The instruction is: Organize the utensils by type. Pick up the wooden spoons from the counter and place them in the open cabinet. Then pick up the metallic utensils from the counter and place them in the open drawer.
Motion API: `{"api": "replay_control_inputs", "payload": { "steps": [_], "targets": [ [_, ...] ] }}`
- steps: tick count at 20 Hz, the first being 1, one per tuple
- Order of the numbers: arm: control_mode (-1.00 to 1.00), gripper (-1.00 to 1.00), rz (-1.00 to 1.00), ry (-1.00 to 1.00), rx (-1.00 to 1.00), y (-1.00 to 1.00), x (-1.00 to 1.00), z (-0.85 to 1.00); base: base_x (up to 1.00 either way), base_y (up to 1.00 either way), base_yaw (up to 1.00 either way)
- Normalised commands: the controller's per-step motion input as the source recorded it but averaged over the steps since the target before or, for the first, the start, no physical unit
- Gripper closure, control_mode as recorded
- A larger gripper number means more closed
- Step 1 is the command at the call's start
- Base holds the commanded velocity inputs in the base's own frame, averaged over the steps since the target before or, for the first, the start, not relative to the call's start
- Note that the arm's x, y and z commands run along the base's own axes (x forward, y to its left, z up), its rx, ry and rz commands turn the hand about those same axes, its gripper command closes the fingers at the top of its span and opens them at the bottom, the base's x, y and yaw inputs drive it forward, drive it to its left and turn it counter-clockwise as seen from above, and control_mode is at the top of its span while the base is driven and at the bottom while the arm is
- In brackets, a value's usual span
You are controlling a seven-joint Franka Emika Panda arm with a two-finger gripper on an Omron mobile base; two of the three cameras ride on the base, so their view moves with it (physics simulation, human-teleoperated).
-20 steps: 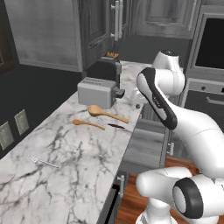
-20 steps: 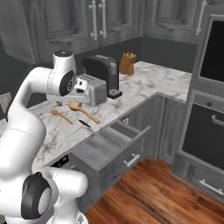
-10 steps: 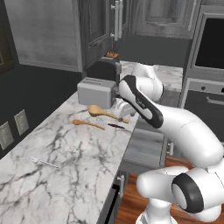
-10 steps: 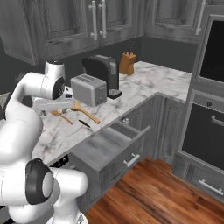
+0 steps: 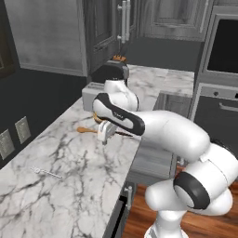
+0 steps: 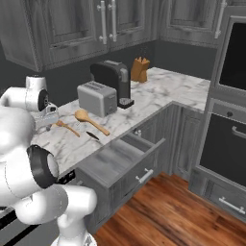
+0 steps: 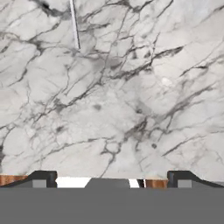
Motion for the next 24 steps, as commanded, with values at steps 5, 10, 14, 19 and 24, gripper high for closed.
{"api": "replay_control_inputs", "payload": {
  "steps": [5,10,14,19,24],
  "targets": [
    [-1.0,-1.0,0.27,0.01,-0.06,0.73,0.0,-0.39,0.0,0.0,0.0],
    [-1.0,-1.0,0.1,0.0,-0.02,0.59,0.03,-0.31,0.0,0.0,0.0],
    [-1.0,-1.0,0.02,0.0,0.0,0.51,0.12,-0.31,0.0,0.0,0.0],
    [-1.0,-1.0,0.0,0.0,0.0,0.52,0.14,-0.28,0.0,0.0,0.0],
    [-1.0,-1.0,-0.03,0.0,-0.09,0.51,0.14,-0.32,0.0,0.0,0.0]
  ]
}}
